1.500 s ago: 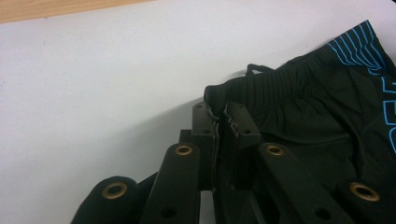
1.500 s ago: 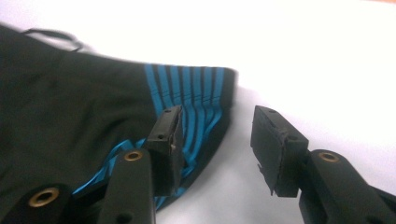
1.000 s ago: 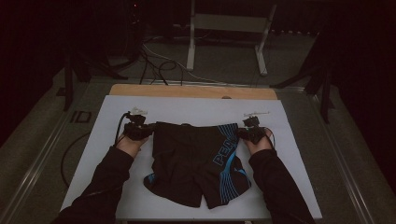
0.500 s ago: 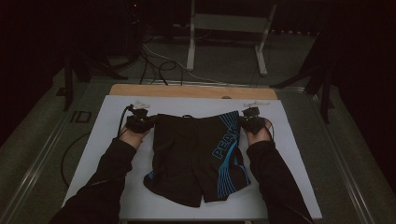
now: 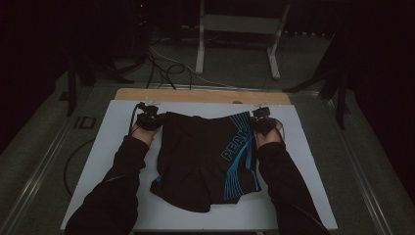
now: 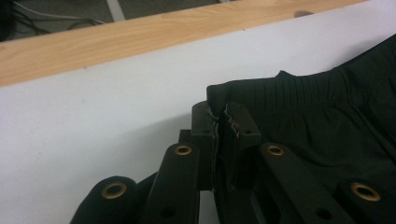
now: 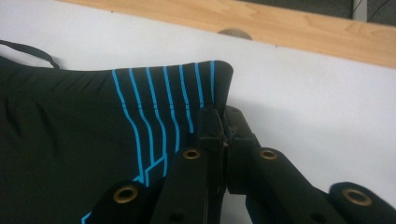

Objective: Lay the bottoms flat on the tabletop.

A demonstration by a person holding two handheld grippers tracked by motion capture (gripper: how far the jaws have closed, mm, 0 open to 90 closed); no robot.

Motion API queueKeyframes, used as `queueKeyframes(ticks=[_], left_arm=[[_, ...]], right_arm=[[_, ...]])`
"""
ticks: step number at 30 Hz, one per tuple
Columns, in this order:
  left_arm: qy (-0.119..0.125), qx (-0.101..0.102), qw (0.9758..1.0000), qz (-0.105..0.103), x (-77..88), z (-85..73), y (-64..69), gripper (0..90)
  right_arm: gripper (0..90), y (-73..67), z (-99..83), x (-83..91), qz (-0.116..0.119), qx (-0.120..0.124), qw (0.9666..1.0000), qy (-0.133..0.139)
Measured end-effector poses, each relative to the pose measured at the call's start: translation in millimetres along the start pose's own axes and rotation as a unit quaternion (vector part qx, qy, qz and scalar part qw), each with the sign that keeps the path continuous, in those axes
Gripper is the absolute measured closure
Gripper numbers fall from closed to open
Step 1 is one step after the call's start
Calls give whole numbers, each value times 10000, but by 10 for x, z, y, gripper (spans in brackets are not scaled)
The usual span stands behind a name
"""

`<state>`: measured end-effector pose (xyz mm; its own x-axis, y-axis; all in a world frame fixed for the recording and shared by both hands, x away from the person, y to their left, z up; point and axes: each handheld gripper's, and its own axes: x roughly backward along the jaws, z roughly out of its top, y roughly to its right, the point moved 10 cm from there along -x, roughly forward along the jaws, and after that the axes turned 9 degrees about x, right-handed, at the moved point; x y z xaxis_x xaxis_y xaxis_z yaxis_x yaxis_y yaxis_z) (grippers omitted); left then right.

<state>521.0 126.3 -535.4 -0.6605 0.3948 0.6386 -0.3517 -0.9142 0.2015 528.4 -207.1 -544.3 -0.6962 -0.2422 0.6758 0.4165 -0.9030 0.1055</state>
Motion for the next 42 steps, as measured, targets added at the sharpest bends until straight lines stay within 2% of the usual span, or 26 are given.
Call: queueKeyframes(ticks=[2, 4, 6, 7, 10, 12, 14, 18, 19, 21, 24, 30, 31, 33, 36, 38, 39, 42], left_arm=[[85, -1, 10000, 49, 7, 39, -13, 839], [150, 68, 9999, 9, 11, 76, -19, 839], [126, 51, 9999, 22, 2, 79, -26, 839], [87, -26, 10000, 34, -27, 68, -34, 839], [-58, 98, 9998, -150, -84, 11, -23, 828], [-68, 54, 9999, -99, -94, -8, -27, 827], [-129, 173, 9997, -130, -112, -48, -29, 819], [-133, 125, 9998, -79, -101, -52, -15, 790], [-139, 131, 9997, -145, -95, -48, -1, 768], [-209, 158, 9995, -148, -91, -53, 16, 612], [-290, 167, 9991, -267, -87, -70, 62, 407], [-360, 164, 9980, -496, -64, -93, 153, 165], [-362, 174, 9977, -544, -53, -94, 164, 154], [-356, 159, 9975, -590, -30, -93, 177, 136], [-340, 179, 9969, -681, 24, -103, 203, 85], [-270, 98, 9967, -753, 85, -110, 219, 11], [-232, 66, 9968, -761, 119, -115, 218, 11], [-215, 3, 9963, -827, 211, -154, 221, 9]], right_arm=[[881, 12, 29, -17, 6, -5, 10000, 30], [880, 20, 59, -37, 11, -34, 10000, 56], [881, 25, 69, -44, 12, -48, 10000, 51], [880, 24, 77, -59, 7, -58, 10000, 50], [873, 10, 63, -114, 16, -71, 10000, -45], [870, 0, 55, -125, 48, -82, 9999, -63], [856, -24, 32, -145, 67, -81, 9999, -94], [826, -34, 11, -154, 83, -39, 9999, -121], [772, -32, 10, -157, 79, -47, 9999, -121], [596, -39, 20, -155, 185, -112, 9998, -55], [475, -46, 24, -143, 151, -103, 9998, -33], [391, -106, 15, -119, 239, -63, 9997, -42], [382, -102, 16, -116, 195, -55, 9998, -33], [328, -111, 21, -102, 251, -90, 9996, -9], [210, -138, 32, -55, 325, 7, 9994, 81], [154, -164, 47, -11, 446, -12, 9989, 148], [118, -166, 55, 15, 464, -3, 9987, 187], [95, -193, 69, 85, 588, 66, 9979, 281]])
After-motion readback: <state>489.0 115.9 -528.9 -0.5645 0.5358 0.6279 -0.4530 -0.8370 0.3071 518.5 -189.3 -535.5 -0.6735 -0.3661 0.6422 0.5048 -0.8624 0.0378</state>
